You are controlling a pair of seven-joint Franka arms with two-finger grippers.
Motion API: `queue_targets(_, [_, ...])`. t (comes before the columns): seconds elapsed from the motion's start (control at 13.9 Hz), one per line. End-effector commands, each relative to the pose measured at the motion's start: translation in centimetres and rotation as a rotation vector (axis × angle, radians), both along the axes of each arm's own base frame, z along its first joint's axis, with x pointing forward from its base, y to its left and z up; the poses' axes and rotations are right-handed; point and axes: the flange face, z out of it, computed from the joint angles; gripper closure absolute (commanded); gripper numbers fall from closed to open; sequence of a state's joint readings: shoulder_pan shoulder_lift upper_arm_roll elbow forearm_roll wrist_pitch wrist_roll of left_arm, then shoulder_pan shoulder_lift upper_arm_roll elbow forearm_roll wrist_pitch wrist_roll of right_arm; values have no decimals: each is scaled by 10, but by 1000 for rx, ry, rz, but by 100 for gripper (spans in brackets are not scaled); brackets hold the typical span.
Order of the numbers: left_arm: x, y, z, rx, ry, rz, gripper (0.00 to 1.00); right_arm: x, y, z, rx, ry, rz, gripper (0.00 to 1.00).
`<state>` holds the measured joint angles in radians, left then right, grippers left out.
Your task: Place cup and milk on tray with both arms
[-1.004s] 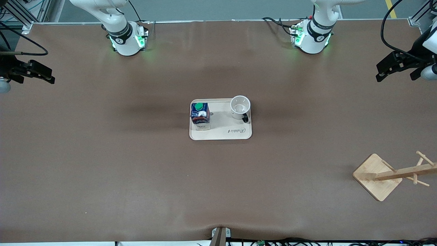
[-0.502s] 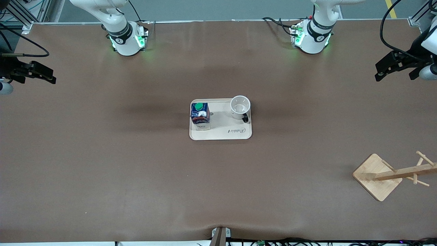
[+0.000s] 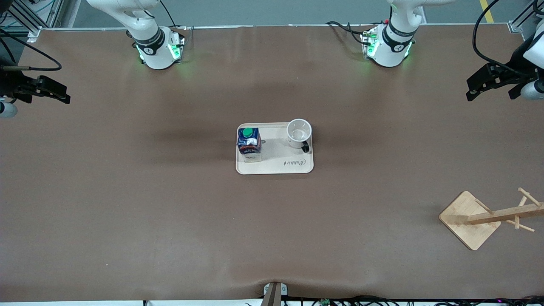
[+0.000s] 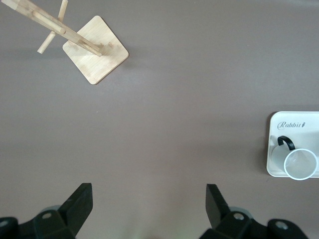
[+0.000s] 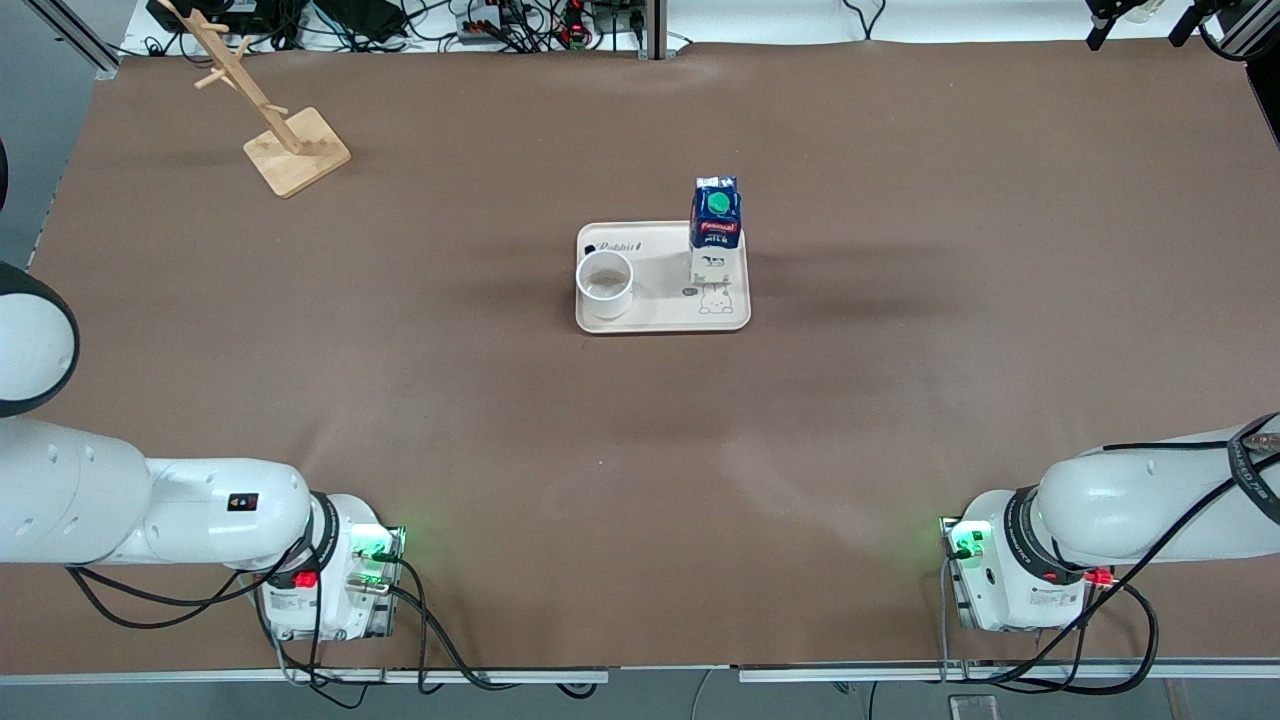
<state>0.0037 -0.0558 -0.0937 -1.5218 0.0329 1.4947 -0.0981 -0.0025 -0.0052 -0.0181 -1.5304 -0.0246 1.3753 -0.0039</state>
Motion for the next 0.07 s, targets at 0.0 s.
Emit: queue_targets(0.0, [-3, -2, 2, -20, 6, 2, 0, -1, 1, 3, -2, 5, -4, 0])
